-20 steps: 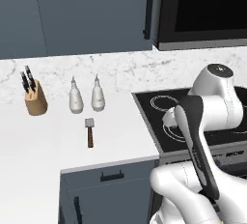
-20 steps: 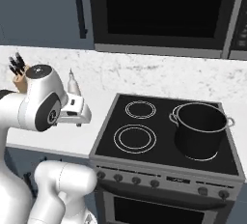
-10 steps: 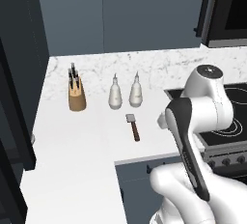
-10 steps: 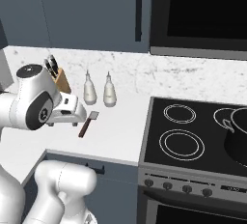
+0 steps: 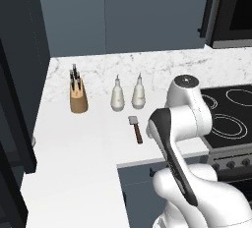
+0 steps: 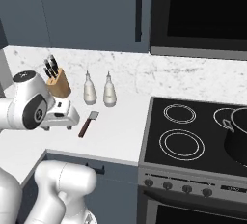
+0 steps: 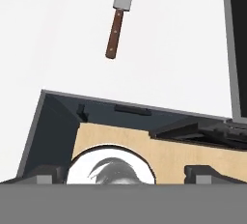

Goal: Put the lime and eggplant in the pot. Retrieve the spatula and lightly stir the vegetables in the pot.

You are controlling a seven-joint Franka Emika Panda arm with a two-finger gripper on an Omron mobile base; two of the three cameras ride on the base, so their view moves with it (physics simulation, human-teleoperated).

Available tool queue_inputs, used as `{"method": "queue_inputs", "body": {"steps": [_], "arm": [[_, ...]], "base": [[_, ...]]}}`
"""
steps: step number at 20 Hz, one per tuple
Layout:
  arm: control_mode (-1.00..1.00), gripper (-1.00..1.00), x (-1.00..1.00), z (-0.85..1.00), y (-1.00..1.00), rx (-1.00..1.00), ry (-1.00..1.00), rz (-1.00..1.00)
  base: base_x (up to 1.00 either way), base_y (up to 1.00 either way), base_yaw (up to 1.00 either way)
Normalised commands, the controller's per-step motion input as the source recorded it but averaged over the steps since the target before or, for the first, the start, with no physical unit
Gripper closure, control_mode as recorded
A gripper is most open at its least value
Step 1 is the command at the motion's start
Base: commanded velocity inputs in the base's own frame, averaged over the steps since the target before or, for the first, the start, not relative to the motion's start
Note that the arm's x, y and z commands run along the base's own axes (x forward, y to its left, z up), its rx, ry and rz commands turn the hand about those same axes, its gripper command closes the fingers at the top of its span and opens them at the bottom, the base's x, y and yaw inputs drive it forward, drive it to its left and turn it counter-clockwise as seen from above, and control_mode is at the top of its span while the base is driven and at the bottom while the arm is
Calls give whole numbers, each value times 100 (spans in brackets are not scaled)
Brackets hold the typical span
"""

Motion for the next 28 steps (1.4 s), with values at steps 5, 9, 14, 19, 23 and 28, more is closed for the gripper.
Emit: {"method": "queue_inputs", "body": {"steps": [5, 9, 14, 19, 23, 28], "arm": [[-100, -100, 54, -57, 13, 10, 0, 1], [-100, -100, 34, -26, 3, 3, 1, 0], [-100, -100, 32, -26, 7, -2, 2, 0], [-100, -100, 66, -48, 1, 0, 0, -1], [-100, -100, 55, -43, 0, 0, 1, 0], [-100, -100, 37, -33, 23, 0, 2, 0]], "base": [[0, 0, 0], [0, 0, 0], [0, 0, 0], [0, 0, 0], [0, 0, 0], [0, 0, 0]]}}
